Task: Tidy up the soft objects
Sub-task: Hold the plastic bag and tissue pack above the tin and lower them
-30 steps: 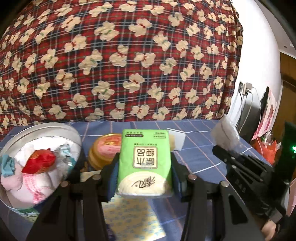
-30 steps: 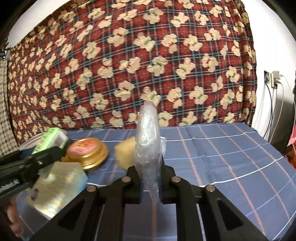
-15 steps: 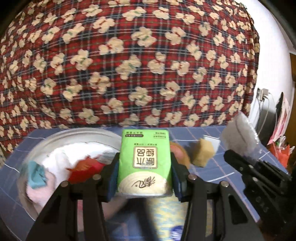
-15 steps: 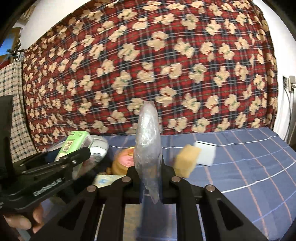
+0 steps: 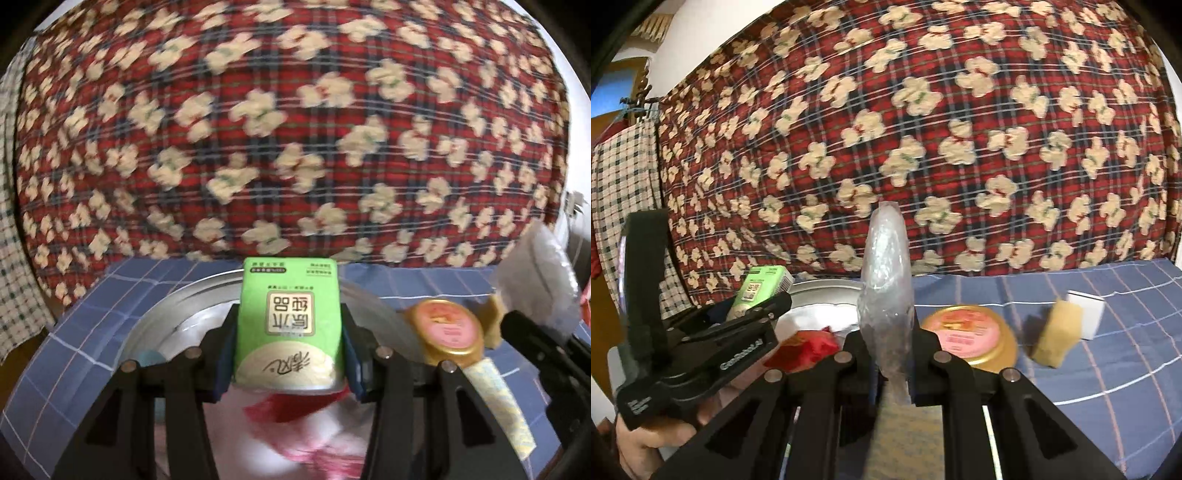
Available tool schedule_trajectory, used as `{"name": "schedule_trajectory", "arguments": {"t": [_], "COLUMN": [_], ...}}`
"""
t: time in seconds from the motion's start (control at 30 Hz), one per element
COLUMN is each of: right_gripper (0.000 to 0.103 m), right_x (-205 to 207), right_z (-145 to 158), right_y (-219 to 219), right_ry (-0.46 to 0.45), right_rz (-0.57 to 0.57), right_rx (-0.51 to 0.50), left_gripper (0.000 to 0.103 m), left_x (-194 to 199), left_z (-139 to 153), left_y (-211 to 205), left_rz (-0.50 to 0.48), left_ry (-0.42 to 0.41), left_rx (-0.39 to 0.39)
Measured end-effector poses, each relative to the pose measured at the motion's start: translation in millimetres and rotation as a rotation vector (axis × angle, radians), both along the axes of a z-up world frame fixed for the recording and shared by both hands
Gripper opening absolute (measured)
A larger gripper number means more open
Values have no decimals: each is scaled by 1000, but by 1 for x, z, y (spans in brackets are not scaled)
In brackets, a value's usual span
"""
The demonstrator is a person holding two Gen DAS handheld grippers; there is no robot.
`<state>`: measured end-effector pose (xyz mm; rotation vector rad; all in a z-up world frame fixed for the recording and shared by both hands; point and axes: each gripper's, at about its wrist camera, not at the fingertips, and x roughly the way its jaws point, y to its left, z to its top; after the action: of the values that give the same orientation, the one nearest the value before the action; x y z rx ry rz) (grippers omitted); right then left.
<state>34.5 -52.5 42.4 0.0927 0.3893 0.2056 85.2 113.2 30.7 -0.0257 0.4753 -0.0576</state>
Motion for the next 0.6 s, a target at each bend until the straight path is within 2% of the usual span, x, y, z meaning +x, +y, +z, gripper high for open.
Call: {"name": "schedule_trajectory", "arguments": {"t": [0.13,0.23,0.6], "right_gripper": [13,13,13], "right_x": [7,13,31], "right_z": [1,1,5], "right_y": [19,32,75], "right_ry": [2,5,10], "right_rz": [26,46,115], "right_rx": [3,9,23], "left_gripper": [48,48,48], "left_x": [8,9,18], "left_z": [-2,-1,-7], "left_y": [21,31,59], "left_rz": [39,71,116], "left_ry": [23,10,50], "left_rx": [-14,21,8]}}
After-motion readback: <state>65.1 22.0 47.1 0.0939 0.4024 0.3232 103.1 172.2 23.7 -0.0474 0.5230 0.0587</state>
